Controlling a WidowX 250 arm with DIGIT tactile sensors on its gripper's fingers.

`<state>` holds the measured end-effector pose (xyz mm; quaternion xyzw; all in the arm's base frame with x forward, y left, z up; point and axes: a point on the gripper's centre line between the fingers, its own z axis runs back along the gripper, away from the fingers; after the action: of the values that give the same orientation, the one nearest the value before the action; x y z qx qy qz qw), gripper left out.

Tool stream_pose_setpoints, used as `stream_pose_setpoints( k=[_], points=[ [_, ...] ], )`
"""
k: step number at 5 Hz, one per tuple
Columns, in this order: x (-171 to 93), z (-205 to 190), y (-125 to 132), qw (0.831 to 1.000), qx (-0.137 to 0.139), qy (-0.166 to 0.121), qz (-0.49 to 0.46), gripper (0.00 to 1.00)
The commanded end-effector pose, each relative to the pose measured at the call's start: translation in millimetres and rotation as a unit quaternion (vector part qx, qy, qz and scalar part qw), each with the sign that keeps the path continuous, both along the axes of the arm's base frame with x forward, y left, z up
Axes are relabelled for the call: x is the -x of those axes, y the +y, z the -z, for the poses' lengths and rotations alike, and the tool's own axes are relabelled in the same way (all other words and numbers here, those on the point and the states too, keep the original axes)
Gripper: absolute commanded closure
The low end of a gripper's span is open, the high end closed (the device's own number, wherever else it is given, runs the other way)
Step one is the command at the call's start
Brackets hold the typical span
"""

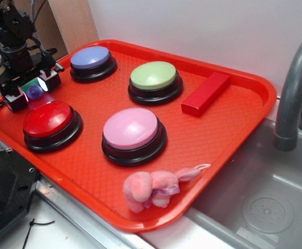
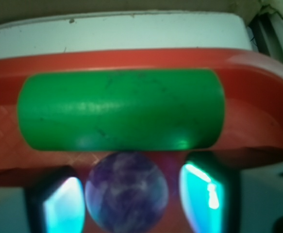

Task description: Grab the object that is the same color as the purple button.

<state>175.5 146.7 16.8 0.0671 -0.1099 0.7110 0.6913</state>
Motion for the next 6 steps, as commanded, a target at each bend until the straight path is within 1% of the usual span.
stream_pose_setpoints(
  k=[1,2,3,4,5,6],
  points=[
    [0,-16,2,0.999,0.007,-0.018,0.041,1.0],
    [-5,-35,-10,0.989,0.033,0.011,0.145,1.0],
    [-17,-69,-47,0.962,0.059,0.02,0.267,1.0],
    [-32,-83,-84,0.918,0.089,0.049,0.383,1.0],
    [-39,-94,-120,0.862,0.097,0.078,0.492,1.0],
    [-28,-109,-145,0.795,0.076,0.073,0.597,1.0]
  ],
)
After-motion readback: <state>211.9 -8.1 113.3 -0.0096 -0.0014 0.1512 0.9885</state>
